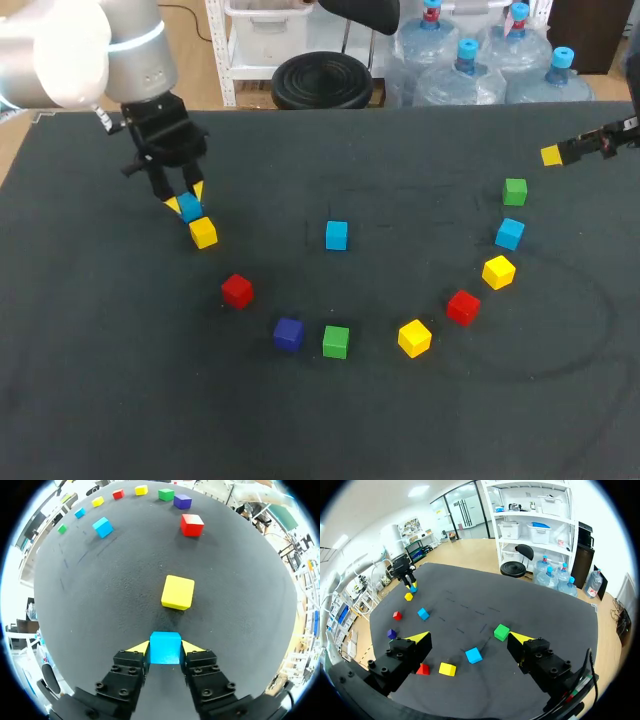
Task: Place the blue cubes, place green cubes on the blue cubes, place the yellow cubes on the green cubes, then place the red cubes on the yellow cubes, and place purple cube on the red cubes.
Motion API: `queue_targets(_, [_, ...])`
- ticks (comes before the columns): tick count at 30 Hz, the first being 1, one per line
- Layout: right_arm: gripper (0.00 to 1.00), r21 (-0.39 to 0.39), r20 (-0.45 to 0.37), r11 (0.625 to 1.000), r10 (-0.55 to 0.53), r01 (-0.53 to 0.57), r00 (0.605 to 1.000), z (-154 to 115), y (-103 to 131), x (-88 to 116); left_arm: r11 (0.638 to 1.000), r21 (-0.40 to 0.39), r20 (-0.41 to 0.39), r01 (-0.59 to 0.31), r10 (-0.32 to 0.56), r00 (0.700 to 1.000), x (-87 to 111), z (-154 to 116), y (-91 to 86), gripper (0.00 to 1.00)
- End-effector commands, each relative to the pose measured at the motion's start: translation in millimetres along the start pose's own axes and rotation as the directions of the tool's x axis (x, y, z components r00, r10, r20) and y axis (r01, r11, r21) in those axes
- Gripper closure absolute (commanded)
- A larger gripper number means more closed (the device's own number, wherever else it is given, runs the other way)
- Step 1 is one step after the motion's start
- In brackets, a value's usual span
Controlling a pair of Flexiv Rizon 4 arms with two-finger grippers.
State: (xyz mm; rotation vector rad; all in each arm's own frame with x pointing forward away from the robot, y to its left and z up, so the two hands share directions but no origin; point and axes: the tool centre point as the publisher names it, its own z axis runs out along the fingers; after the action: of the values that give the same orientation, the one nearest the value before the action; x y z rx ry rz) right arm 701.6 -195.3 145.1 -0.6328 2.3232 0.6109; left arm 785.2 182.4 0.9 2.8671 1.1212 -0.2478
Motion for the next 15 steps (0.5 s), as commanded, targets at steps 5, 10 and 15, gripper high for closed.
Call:
queue_targets(5, [0.00, -0.004, 0.002, 1.000, -0.001, 0.001, 1.000, 1.5, -1.0, 0.0, 0.992, 0.010, 0.037, 0.126, -0.126, 0.991, -4.9, -22.2, 6.2, 1.00])
queue_targets(10, [0.00, -0.004, 0.002, 1.000, -0.001, 0.001, 1.000, 1.5, -1.0, 0.0, 0.960, -0.026, 0.078, 0.279, -0.276, 0.958, -14.7, -36.3, 21.0, 1.00])
queue_targets(15, [0.00, -0.004, 0.002, 1.000, -0.001, 0.001, 1.000, 1.5, -1.0, 0.0, 0.910, -0.076, 0.123, 0.408, -0.398, 0.909, -24.4, -51.0, 34.8, 1.00])
